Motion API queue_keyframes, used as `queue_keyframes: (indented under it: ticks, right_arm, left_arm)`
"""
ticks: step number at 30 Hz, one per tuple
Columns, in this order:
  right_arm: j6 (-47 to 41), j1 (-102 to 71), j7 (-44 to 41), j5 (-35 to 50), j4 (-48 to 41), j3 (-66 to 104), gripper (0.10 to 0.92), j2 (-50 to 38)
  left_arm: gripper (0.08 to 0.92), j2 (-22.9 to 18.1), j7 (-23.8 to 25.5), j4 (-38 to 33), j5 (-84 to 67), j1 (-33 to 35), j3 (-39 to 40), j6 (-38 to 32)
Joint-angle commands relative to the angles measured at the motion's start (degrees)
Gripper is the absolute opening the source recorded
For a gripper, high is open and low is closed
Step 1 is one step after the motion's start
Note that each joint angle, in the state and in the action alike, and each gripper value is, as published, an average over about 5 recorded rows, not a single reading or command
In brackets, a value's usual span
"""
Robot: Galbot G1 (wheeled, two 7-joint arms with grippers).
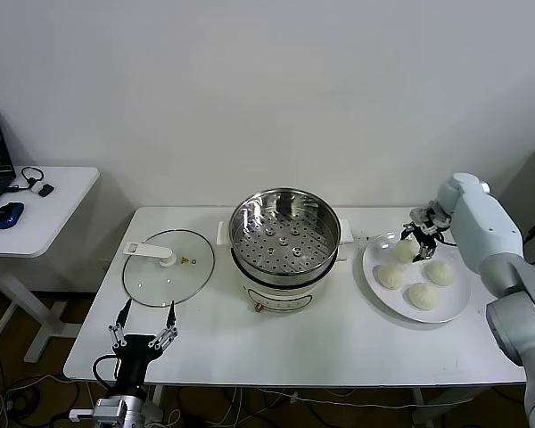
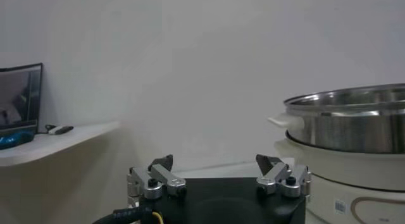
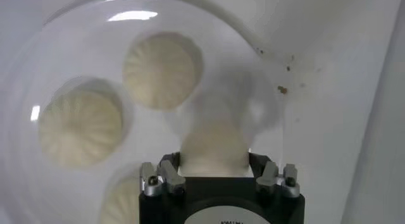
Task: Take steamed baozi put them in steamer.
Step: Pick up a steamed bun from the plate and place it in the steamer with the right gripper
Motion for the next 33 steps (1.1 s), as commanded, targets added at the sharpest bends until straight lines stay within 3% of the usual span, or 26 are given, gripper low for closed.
queue_keyframes:
  ticks: [1,7,17,24,33]
  right_arm:
    - [-0.4,1.5,-2.2,15.4,19.0,-14.5,0.712,-7.1]
    - [-0.1,6.4,-3.5,23.0,28.7,-20.7,0.712,-10.9]
    - [2.1,22.2,-4.4,31.0,32.0,-32.7,0.712,-9.2]
    - [2.0,30.4,-4.9,36.2,33.7,-40.4,0.712,-3.0]
    - [2.1,28.4,-4.5,34.3,31.1,-42.9,0.712,8.1]
  left_arm:
    - [0.823,-0.1,-0.4,0.1,0.3,0.1,0.4,0.1]
    - [0.823,-0.3,-0.5,-0.1,0.5,0.1,0.4,0.2]
    - [0.823,-0.4,-0.5,-0.7,0.9,0.3,0.3,0.4]
    - [0.823,-0.6,-0.6,-0.7,1.1,0.5,0.3,0.3]
    - [0.823,-0.9,-0.6,-1.2,1.0,0.7,0.2,0.1]
